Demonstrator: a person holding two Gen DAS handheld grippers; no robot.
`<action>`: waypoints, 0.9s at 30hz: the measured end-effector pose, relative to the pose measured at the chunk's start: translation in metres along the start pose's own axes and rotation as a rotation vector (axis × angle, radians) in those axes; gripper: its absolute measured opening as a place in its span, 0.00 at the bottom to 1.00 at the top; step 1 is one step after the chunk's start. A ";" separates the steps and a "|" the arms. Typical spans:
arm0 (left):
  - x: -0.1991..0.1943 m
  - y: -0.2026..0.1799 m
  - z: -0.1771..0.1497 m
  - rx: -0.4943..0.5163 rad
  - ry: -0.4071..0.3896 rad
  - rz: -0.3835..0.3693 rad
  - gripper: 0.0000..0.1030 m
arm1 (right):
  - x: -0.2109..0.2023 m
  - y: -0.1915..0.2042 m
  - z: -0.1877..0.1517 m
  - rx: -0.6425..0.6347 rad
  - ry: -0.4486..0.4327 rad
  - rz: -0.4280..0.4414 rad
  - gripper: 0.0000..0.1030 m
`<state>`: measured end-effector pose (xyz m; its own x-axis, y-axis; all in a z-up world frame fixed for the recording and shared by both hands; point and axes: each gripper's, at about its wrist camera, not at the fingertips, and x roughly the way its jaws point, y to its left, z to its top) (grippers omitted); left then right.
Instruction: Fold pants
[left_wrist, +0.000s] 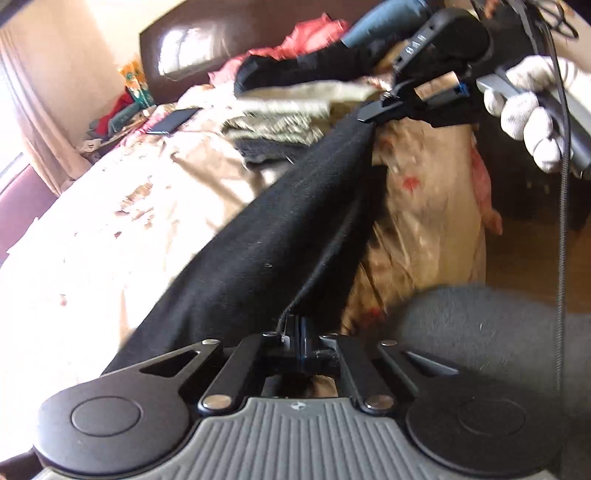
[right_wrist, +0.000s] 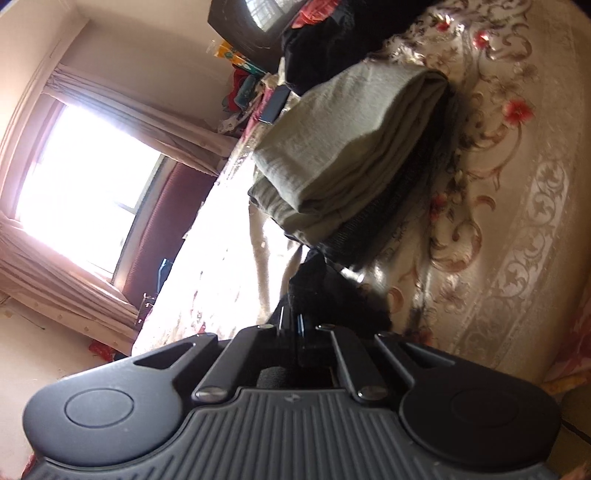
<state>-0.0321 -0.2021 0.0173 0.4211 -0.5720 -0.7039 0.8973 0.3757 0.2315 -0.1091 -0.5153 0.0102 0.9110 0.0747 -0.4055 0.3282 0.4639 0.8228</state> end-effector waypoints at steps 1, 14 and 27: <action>-0.004 0.004 0.000 -0.017 -0.003 -0.013 0.16 | 0.000 0.001 0.002 0.000 0.000 0.011 0.03; -0.020 0.003 -0.021 -0.055 0.042 -0.181 0.27 | 0.013 -0.055 -0.023 0.130 0.057 -0.085 0.41; -0.007 0.038 -0.027 -0.172 -0.003 -0.099 0.36 | 0.052 -0.050 -0.046 0.125 0.044 0.187 0.51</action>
<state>-0.0048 -0.1641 0.0129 0.3326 -0.6144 -0.7154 0.8988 0.4362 0.0432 -0.0893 -0.4941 -0.0700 0.9482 0.1885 -0.2555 0.1851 0.3257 0.9272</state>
